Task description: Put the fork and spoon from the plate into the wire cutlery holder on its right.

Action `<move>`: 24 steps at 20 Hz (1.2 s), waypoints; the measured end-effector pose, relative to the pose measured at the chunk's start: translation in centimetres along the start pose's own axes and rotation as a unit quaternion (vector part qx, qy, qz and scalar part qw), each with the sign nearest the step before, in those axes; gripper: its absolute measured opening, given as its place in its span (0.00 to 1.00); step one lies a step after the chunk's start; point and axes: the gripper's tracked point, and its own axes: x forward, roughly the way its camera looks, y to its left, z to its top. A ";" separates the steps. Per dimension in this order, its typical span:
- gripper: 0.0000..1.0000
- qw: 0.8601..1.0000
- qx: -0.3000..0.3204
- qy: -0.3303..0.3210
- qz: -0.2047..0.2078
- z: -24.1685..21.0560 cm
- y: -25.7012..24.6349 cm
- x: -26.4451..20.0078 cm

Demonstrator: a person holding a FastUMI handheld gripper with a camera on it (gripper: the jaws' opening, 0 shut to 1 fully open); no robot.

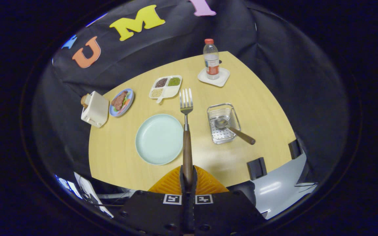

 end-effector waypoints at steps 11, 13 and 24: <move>0.00 0.999 -0.013 0.047 -0.022 -0.1 -4.5 0.3; 0.00 0.998 -0.012 0.060 -0.025 -0.4 -4.7 0.9; 0.03 0.996 0.011 0.089 -0.027 -0.6 -5.6 2.3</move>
